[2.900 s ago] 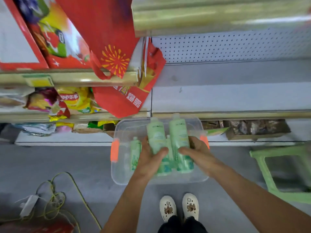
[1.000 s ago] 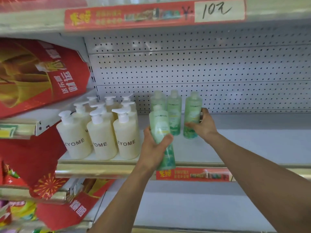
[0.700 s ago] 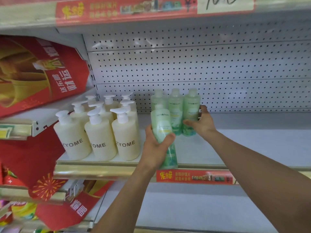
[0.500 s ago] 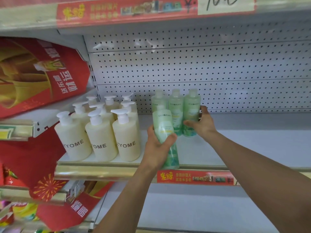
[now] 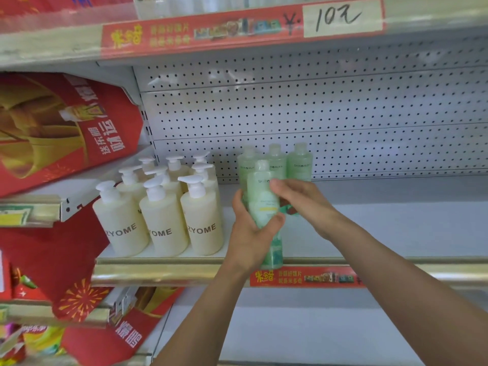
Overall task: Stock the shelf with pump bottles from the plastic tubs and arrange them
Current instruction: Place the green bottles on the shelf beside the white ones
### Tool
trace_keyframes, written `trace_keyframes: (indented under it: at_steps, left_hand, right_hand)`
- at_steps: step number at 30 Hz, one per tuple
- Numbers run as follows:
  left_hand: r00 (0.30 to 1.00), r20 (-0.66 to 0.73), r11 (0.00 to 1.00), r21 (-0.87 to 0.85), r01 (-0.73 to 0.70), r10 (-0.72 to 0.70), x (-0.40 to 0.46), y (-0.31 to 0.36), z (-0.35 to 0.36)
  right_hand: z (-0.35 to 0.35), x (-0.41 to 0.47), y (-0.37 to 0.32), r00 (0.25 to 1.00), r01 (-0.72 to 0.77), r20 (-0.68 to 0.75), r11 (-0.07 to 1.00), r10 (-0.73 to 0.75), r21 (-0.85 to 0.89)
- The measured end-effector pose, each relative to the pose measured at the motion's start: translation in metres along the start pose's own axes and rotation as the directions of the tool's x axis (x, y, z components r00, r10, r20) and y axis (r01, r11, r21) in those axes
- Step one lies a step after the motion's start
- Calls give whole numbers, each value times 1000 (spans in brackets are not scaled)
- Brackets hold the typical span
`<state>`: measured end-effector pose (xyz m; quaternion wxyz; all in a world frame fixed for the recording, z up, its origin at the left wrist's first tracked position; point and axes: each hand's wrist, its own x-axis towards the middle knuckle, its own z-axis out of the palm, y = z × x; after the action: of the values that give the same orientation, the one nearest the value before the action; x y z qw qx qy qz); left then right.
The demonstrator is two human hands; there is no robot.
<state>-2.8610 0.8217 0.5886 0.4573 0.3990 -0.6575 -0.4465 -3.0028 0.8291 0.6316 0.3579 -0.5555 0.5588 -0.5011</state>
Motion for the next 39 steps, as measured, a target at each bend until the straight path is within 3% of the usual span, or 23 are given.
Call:
trace_keyframes:
  at_steps: [2, 6, 8, 13, 22, 26, 29, 34, 39]
  left_hand:
    - [999, 27, 1000, 20, -21, 21, 1, 4, -1]
    - [999, 46, 994, 108, -33, 28, 7, 13, -10]
    - [996, 62, 967, 240, -84, 71, 8, 20, -18]
    - [943, 25, 741, 611, -278, 333, -2, 31, -44]
    - [867, 60, 581, 719, -382, 495, 6, 27, -56]
    - [763, 85, 383, 826, -414, 641, 29, 32, -61]
    - [782, 126, 259, 901, -348, 611, 49, 36, -67]
    - [869, 191, 162, 942, -292, 457, 71, 43, -72]
    - [889, 244, 120, 943, -311, 387, 76, 44, -72]
  right_hand:
    - [8, -4, -13, 997, 10, 78, 1000, -11, 21]
    - [15, -1, -22, 997, 56, -56, 998, -56, 11]
    - [18, 0, -19, 990, 89, -111, 996, -89, -9]
    - [26, 6, 6, 976, 102, -179, 989, -120, -109]
    - [48, 30, 19, 955, 105, -259, 981, -146, -166]
    - [55, 51, 26, 946, 95, -279, 966, -163, -241]
    - [59, 64, 28, 942, 79, -293, 956, -165, -283]
    - [64, 74, 25, 942, 39, -303, 940, -148, -340]
    - [67, 72, 23, 941, 17, -311, 935, -135, -354]
